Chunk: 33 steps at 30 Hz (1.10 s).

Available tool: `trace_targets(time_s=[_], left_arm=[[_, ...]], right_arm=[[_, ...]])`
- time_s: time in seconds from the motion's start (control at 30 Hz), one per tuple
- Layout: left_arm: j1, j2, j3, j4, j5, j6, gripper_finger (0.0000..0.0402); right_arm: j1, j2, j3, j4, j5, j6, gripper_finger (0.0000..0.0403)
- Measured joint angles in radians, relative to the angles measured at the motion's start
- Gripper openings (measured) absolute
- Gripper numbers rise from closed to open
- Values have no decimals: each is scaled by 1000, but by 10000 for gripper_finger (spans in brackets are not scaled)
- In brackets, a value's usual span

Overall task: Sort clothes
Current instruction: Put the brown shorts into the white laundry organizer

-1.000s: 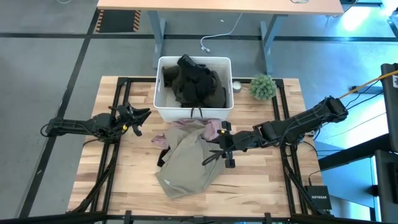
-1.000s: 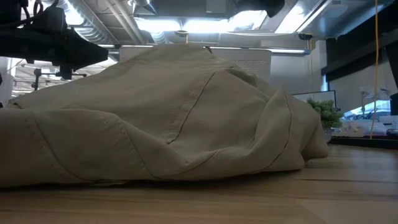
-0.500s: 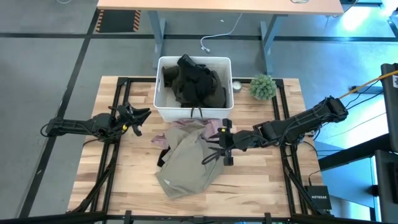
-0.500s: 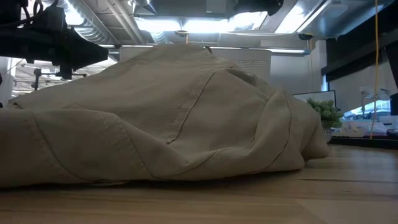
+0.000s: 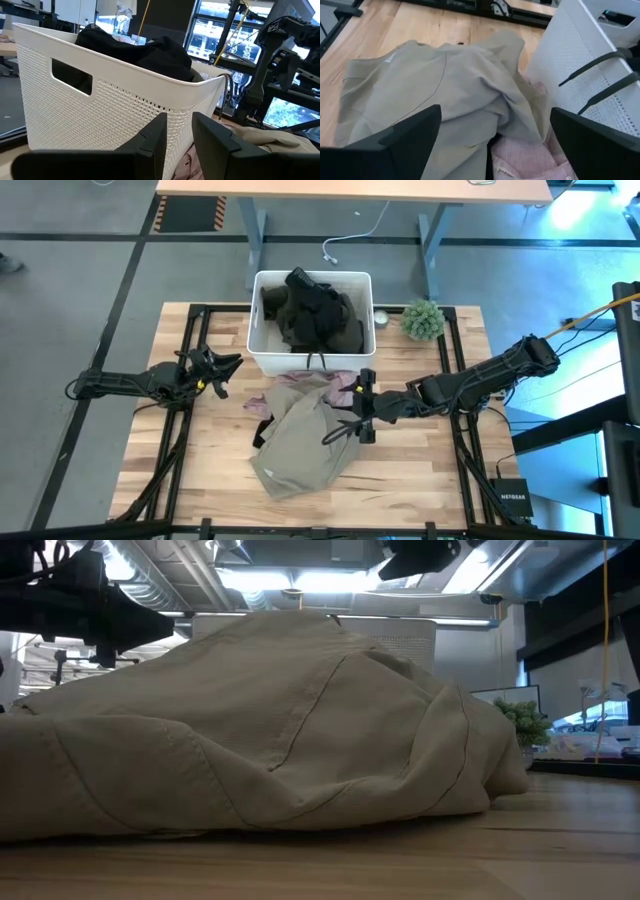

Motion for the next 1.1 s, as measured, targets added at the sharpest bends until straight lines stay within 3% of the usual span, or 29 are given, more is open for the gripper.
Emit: trace_targets(time_s=[0.27,1.1], left_arm=[[0,0,0,-6,0,5,86],[0,0,0,-5,0,-4,86]], right_arm=[[0,0,0,-5,-8,0,376],[0,36,2,40,-68,66,374]])
